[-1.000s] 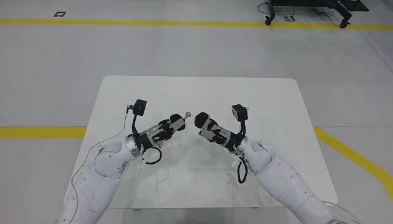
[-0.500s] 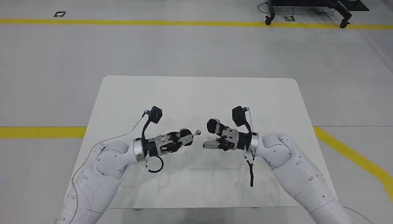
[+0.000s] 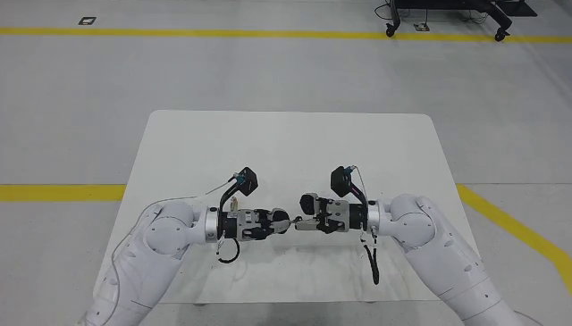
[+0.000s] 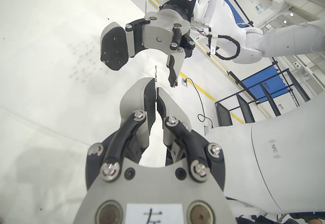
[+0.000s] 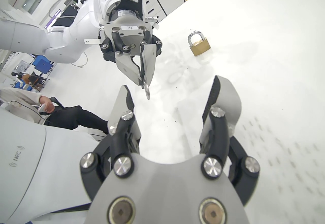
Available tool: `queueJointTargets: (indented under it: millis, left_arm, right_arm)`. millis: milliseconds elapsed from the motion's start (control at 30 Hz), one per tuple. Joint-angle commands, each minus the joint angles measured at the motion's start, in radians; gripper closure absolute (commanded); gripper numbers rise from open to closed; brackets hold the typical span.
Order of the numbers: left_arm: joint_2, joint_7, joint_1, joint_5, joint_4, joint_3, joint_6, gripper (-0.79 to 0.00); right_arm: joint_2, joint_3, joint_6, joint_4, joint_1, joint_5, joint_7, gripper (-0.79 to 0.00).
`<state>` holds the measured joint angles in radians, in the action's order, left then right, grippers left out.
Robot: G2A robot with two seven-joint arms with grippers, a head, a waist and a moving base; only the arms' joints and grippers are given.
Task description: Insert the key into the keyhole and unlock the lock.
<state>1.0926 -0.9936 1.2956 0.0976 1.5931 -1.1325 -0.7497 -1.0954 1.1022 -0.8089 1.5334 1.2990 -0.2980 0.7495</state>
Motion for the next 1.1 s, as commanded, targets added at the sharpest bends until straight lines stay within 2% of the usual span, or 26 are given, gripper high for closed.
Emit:
queueJointTargets:
  millis: [0, 67, 200, 500, 600, 700, 867, 967, 1067]
  left_arm:
    - [-0.001, 0.000, -0.004, 0.000, -0.003, 0.007, -0.002, 0.000]
    - [-0.003, 0.003, -0.008, -0.001, -0.006, 0.012, -0.002, 0.000]
    - [-0.007, 0.008, -0.013, -0.004, -0.008, 0.017, -0.006, 0.000]
    - [-0.016, 0.024, -0.020, -0.009, -0.013, 0.020, -0.009, 0.000]
    - [-0.019, 0.029, -0.021, -0.010, -0.014, 0.023, -0.009, 0.000]
    - [-0.022, 0.031, -0.022, -0.010, -0.013, 0.026, -0.009, 0.000]
    - [-0.025, 0.030, -0.027, 0.000, -0.013, 0.038, -0.003, 0.000]
    - [-0.028, 0.032, -0.030, -0.001, -0.014, 0.044, -0.004, 0.000]
    - [-0.030, 0.034, -0.033, -0.001, -0.015, 0.047, -0.004, 0.000]
  right_arm:
    - [0.001, -0.006, -0.001, -0.005, -0.008, 0.021, 0.014, -0.360]
    - [0.003, -0.012, -0.005, -0.010, -0.016, 0.038, 0.026, -0.326]
    - [0.006, -0.020, -0.006, -0.018, -0.027, 0.072, 0.043, -0.311]
    - [0.017, -0.026, -0.015, -0.030, -0.039, 0.123, 0.079, -0.351]
    - [0.020, -0.029, -0.015, -0.032, -0.039, 0.132, 0.084, -0.296]
    - [0.022, -0.036, -0.016, -0.032, -0.041, 0.143, 0.094, -0.185]
    - [0.026, -0.045, -0.022, -0.031, -0.047, 0.155, 0.104, -0.102]
    - [0.029, -0.051, -0.032, -0.029, -0.049, 0.166, 0.108, -0.012]
    - [0.032, -0.057, -0.043, -0.029, -0.051, 0.183, 0.119, 0.000]
